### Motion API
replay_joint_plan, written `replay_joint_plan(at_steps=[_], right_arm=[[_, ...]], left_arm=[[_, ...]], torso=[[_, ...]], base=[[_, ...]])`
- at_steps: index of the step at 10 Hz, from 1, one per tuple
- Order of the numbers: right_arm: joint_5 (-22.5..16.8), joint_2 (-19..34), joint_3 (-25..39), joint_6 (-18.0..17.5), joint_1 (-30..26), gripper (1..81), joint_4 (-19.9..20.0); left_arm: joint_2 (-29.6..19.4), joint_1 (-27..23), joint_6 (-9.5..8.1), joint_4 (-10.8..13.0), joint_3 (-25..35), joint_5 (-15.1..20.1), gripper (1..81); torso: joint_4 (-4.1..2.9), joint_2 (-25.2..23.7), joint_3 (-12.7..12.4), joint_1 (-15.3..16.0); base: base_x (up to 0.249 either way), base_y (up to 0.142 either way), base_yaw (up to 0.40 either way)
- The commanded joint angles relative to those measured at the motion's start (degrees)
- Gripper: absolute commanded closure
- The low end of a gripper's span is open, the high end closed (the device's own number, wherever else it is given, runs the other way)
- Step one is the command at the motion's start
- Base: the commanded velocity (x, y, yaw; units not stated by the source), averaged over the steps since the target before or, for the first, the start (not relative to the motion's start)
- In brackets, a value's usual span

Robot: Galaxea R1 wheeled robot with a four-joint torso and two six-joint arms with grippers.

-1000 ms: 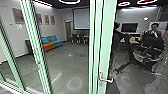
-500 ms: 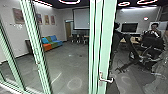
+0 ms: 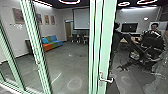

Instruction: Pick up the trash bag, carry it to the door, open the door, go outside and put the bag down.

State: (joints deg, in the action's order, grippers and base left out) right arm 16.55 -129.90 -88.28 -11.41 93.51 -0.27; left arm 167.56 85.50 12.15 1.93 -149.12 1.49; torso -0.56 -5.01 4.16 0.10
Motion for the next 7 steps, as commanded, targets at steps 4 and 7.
replay_joint_plan(at_steps=[4,7], right_arm=[[-0.2,19.6,21.0,-0.2,-8.3,1.0,1.4],[-1.4,26.6,27.4,-0.2,-14.9,1.0,4.4]], left_arm=[[-2.1,-2.8,0.06,-0.1,3.6,5.0,81.1],[-5.9,-2.8,-0.03,-1.4,10.1,5.1,81.1]], torso=[[0.0,0.0,0.0,0.0],[0.0,0.0,0.0,0.0]], base=[[0.0,0.0,0.0],[0.0,0.0,0.0]])
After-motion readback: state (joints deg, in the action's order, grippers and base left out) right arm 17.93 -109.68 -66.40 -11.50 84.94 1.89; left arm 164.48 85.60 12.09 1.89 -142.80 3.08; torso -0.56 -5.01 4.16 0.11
